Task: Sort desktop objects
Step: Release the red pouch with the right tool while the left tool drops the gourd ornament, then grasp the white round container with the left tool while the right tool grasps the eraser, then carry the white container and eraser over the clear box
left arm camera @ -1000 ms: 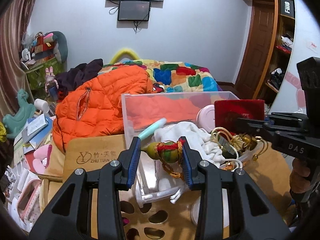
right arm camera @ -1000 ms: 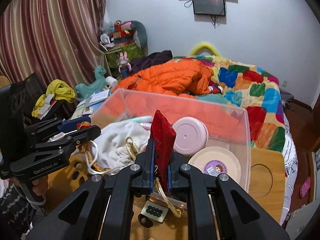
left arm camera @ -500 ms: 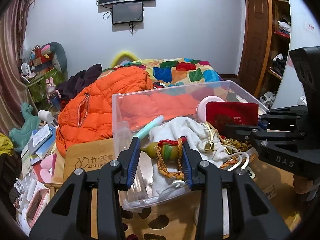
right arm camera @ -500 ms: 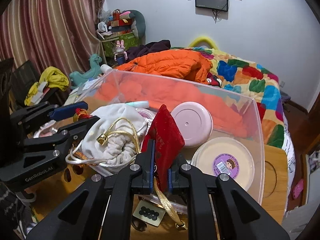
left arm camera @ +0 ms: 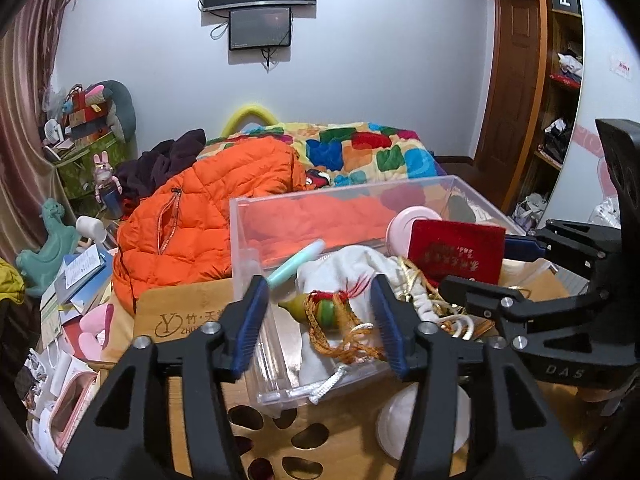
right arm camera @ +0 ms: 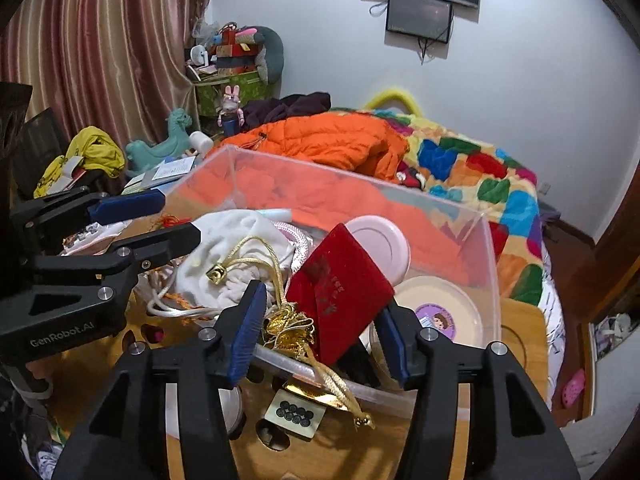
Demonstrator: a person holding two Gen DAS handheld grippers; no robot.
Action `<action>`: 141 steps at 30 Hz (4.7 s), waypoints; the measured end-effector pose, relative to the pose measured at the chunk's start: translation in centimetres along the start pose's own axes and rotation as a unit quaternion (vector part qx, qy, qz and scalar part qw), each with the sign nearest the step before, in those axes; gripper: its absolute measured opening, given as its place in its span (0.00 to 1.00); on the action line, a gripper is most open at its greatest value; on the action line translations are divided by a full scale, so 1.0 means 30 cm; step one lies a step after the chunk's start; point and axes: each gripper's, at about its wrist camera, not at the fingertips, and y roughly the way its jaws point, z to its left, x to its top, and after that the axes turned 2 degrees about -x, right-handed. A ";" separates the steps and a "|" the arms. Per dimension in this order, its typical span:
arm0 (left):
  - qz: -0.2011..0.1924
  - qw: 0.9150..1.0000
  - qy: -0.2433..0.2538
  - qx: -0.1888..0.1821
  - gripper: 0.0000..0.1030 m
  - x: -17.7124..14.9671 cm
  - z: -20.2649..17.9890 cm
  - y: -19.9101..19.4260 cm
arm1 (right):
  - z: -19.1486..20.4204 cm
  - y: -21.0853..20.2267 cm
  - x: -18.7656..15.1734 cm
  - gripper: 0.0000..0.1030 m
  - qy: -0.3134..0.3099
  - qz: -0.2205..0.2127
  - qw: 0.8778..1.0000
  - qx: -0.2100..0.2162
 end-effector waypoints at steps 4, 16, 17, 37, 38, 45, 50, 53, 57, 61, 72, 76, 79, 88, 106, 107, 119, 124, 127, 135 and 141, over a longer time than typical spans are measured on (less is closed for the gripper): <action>-0.010 1.000 0.000 0.000 0.58 0.008 -0.008 -0.029 | 0.008 -0.029 0.001 0.66 -0.009 -0.008 1.000 -0.020; -0.014 1.000 -0.001 -0.013 0.76 0.002 -0.034 -0.109 | -0.028 -0.109 -0.008 0.85 0.013 -0.013 0.999 -0.050; -0.015 1.000 0.001 -0.010 0.76 -0.001 -0.037 -0.117 | -0.033 -0.116 -0.013 0.85 0.017 -0.013 0.999 -0.050; 0.034 0.999 0.018 -0.009 0.83 -0.153 -0.111 -0.152 | -0.101 -0.188 -0.170 0.93 0.056 0.014 0.997 -0.060; 0.040 0.999 0.018 -0.012 0.83 -0.162 -0.114 -0.146 | -0.101 -0.181 -0.183 0.93 0.057 0.020 0.996 -0.058; 0.073 0.997 0.022 -0.030 0.83 -0.227 -0.159 -0.096 | -0.074 -0.144 -0.280 0.93 0.056 0.054 0.996 -0.049; 0.085 0.995 0.031 -0.038 0.83 -0.249 -0.193 -0.067 | -0.047 -0.138 -0.320 0.93 0.055 0.045 0.997 -0.033; 0.094 0.994 0.028 -0.043 0.83 -0.254 -0.205 -0.045 | -0.035 -0.127 -0.334 0.91 0.055 0.044 0.997 -0.018; 0.104 0.993 0.031 -0.049 0.83 -0.252 -0.222 -0.012 | 0.000 -0.127 -0.355 0.90 0.032 0.038 0.999 -0.013; 0.107 0.992 0.037 -0.049 0.83 -0.242 -0.234 0.013 | 0.016 -0.111 -0.359 0.80 0.028 0.043 0.999 -0.006; 0.103 0.993 0.051 -0.031 0.63 -0.243 -0.246 0.059 | -0.010 -0.089 -0.363 0.41 0.048 0.051 0.998 0.002; 0.099 0.993 0.045 -0.035 0.63 -0.243 -0.235 0.049 | -0.018 -0.094 -0.362 0.40 0.056 0.050 0.997 0.012; 0.096 0.994 0.038 -0.038 0.63 -0.247 -0.223 0.036 | -0.031 -0.096 -0.359 0.40 0.066 0.049 0.996 0.019; 0.058 0.997 0.018 -0.040 0.63 -0.243 -0.188 -0.084 | -0.103 -0.147 -0.311 0.40 0.091 0.027 0.995 0.014; -0.053 0.998 0.006 -0.015 0.63 0.001 -0.085 -0.245 | -0.136 -0.272 -0.024 0.40 0.074 -0.084 0.994 0.014; -0.061 0.998 0.008 -0.011 0.63 0.017 -0.084 -0.246 | -0.138 -0.271 -0.009 0.40 0.072 -0.088 0.993 0.010; -0.081 0.996 -0.036 -0.018 0.63 0.150 -0.009 -0.116 | -0.229 -0.113 0.088 0.40 0.099 -0.064 0.993 0.007; -0.062 0.996 -0.058 -0.022 0.63 0.148 0.011 -0.013 | -0.247 -0.048 0.098 0.40 0.105 -0.052 0.993 0.005; -0.046 0.997 -0.061 -0.020 0.63 0.141 0.017 0.043 | -0.251 -0.015 0.108 0.40 0.101 -0.045 0.994 -0.003; -0.013 0.997 -0.069 -0.017 0.63 0.101 0.046 0.152 | -0.262 0.048 0.101 0.40 0.096 -0.029 0.995 -0.022; -0.006 0.998 -0.065 -0.005 0.63 0.081 0.044 0.179 | -0.262 0.104 0.080 0.40 0.102 -0.006 0.995 -0.014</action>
